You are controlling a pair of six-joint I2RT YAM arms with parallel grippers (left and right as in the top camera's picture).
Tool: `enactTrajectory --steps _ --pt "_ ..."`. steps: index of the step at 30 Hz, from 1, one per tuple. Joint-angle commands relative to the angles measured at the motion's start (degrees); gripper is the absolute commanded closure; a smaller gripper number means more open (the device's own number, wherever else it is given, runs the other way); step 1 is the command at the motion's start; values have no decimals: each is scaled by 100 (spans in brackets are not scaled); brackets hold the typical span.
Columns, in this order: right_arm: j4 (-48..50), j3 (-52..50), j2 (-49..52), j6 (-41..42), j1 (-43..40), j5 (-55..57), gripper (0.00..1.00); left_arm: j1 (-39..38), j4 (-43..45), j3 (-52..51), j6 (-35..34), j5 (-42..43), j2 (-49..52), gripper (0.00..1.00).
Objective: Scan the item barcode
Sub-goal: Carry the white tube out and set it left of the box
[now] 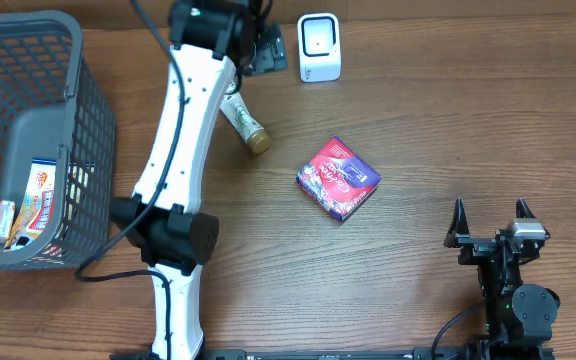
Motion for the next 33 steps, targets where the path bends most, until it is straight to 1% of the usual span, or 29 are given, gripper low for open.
enactTrajectory --steps 1,4,5,7,12,15,19,20,22,23,24,25,29,30,33 --pt "35 -61 -46 -7 37 9 0 -22 487 -769 -439 -136 20 0" --pt "35 -61 -46 -7 39 9 0 68 1292 -1655 -442 -122 20 0" --pt "35 -61 -46 -7 39 9 0 103 1453 -1847 -442 -122 20 0" --pt "35 -61 -46 -7 37 9 0 181 1735 -2199 -476 -125 20 3" --pt "35 -61 -46 -7 39 9 0 450 2341 -3110 -1062 -122 20 4" --pt "35 -61 -46 -7 39 9 0 533 2673 -3434 -1189 4 20 4" --pt "35 -61 -46 -7 39 9 0 516 3390 -3871 -1191 42 20 12" --pt "35 -61 -46 -7 39 9 0 501 3477 -3941 -1191 42 20 16" --pt "35 -61 -46 -7 37 9 0 452 3694 -4183 -1191 131 20 29" --pt "35 -61 -46 -7 39 9 0 448 3746 -4242 -1189 199 20 32" --pt "35 -61 -46 -7 39 9 0 444 3775 -4367 -1193 363 20 42" --pt "35 -61 -46 -7 39 9 0 444 3773 -4406 -1191 426 20 44" --pt "35 -61 -46 -7 39 9 0 444 3722 -4577 -1182 901 20 46" --pt "35 -61 -46 -7 37 9 0 444 3703 -4603 -1115 1054 20 52" --pt "35 -61 -46 -7 39 9 0 444 3565 -4601 -640 1670 20 78"
